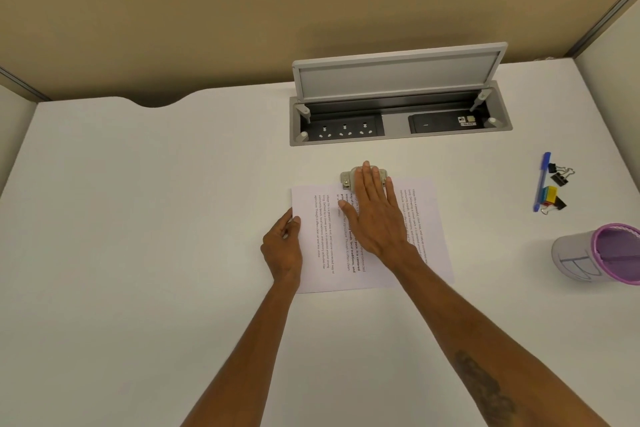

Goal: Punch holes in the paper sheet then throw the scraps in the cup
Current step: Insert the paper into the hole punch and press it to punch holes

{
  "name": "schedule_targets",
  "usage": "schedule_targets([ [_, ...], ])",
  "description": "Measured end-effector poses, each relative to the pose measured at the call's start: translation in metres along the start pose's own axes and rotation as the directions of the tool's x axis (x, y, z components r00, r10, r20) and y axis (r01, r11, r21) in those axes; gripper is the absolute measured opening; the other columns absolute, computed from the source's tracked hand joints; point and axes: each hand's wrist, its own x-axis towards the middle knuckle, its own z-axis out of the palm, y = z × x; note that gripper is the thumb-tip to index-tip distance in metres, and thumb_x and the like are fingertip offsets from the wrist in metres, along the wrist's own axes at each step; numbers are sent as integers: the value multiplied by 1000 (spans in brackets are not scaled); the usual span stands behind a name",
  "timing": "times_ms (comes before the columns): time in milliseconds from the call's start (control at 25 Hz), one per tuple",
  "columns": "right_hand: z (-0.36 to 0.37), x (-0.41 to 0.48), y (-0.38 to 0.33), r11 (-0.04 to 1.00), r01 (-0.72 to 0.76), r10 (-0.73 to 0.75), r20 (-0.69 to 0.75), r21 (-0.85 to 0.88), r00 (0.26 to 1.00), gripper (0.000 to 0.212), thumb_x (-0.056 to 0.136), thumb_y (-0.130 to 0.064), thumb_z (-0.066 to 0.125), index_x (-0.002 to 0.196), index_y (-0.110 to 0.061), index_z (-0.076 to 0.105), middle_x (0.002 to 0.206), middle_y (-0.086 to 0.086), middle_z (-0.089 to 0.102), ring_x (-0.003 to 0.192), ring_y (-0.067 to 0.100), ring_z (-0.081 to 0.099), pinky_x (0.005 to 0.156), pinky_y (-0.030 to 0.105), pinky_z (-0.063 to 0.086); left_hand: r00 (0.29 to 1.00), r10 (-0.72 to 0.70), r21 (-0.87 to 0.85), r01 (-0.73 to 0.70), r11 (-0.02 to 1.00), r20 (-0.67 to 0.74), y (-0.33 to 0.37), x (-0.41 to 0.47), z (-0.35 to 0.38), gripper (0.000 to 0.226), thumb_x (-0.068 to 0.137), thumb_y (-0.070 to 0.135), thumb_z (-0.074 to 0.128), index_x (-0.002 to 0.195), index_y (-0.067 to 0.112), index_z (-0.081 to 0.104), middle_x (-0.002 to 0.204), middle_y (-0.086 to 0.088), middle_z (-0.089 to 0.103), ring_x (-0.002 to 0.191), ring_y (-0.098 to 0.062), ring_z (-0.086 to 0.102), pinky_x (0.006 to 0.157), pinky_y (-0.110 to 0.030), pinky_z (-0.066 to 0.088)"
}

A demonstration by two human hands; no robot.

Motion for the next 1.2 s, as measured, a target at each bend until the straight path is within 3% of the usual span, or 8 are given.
schedule_targets([
  [360, -4, 4, -2, 999, -37, 38, 88, -22, 995, 88, 98, -64, 32, 160, -16, -7, 169, 5, -13, 155, 24, -12, 127, 42, -5, 1000, 15, 50, -15, 999, -8, 6, -4, -1, 28, 98, 22, 61, 122, 11, 69, 121, -4, 71, 105, -18, 66, 96, -29, 52],
  [880, 18, 12, -5, 995, -95, 95, 21, 5, 995, 99, 91, -75, 30, 160, -12, -2, 169, 6, -5, 156, 24, -7, 126, 38, -6, 999, 26, 87, -22, 996, -47, -9, 4, 4, 27, 97, 26, 63, 117, 11, 72, 113, -2, 74, 99, -18, 70, 92, -36, 58],
  [1040, 7, 11, -10, 994, -105, 103, 49, 26, 993, 96, 94, -71, 32, 160, -11, -4, 169, 7, -8, 156, 24, -9, 126, 38, -6, 999, 16, 96, -13, 995, -39, 0, -2, 2, 25, 98, 26, 61, 117, 13, 71, 114, -1, 74, 99, -16, 68, 93, -35, 57],
  [1200, -9, 0, -17, 991, -66, 62, 39, 119, 997, 83, 101, -54, 39, 160, -12, -3, 169, 7, -9, 156, 24, -9, 127, 41, -5, 1000, -13, 79, 13, 997, -8, 8, -6, 0, 25, 99, 26, 60, 118, 13, 69, 116, -3, 72, 99, -16, 65, 95, -34, 55],
])
